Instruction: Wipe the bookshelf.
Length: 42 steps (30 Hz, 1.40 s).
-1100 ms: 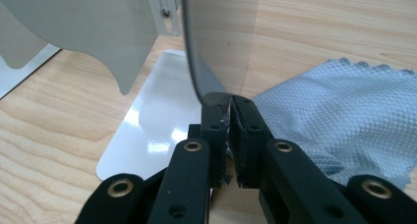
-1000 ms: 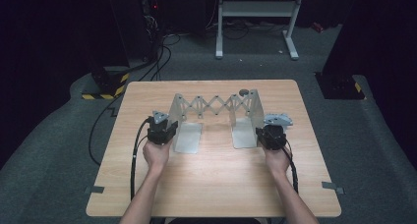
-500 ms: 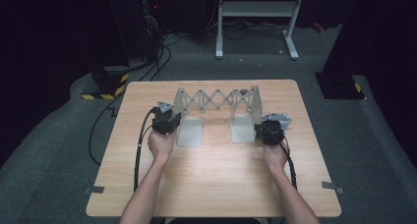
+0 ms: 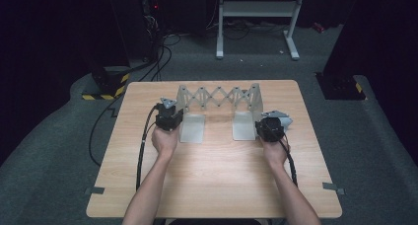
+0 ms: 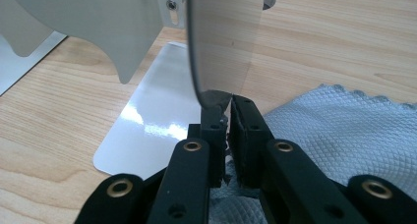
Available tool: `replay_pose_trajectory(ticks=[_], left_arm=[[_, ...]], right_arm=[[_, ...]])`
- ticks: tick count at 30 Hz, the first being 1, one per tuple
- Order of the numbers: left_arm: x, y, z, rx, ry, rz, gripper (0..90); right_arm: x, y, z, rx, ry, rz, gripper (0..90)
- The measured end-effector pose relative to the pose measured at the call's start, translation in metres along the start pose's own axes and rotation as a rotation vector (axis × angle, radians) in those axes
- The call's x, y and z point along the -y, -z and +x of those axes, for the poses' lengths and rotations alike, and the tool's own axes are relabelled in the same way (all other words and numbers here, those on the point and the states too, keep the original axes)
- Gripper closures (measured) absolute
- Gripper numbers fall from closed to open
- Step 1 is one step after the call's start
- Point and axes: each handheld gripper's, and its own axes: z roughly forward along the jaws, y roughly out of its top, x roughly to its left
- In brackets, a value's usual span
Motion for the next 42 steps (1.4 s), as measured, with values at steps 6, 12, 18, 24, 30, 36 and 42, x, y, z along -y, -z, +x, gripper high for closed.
replay_pose_trajectory(ticks=[6,12,18,24,30,36,42], left_arm=[[0.002,0.001,0.001,0.037,0.011,0.007,67.4],[0.007,0.003,0.001,0.079,0.008,0.021,53.5],[0.013,0.011,0.005,0.104,0.029,0.018,44.0],[0.018,0.019,0.009,0.135,0.046,0.035,39.7],[0.024,0.028,0.011,0.146,0.051,0.034,38.8],[0.034,0.035,0.013,0.121,0.008,0.051,38.6],[0.043,0.041,0.016,0.116,0.005,0.067,38.5]], right_arm=[[0.001,0.0,-0.002,-0.031,0.007,-0.009,78.7],[0.009,0.009,-0.002,-0.034,0.045,-0.023,66.0],[0.02,0.013,-0.013,0.001,0.048,-0.009,61.6],[0.028,0.009,-0.024,0.039,0.044,0.028,59.8],[0.033,0.007,-0.035,0.071,0.038,0.064,58.8],[0.039,0.008,-0.047,0.103,0.022,0.081,58.3],[0.048,0.012,-0.061,0.127,-0.01,0.087,58.0]])
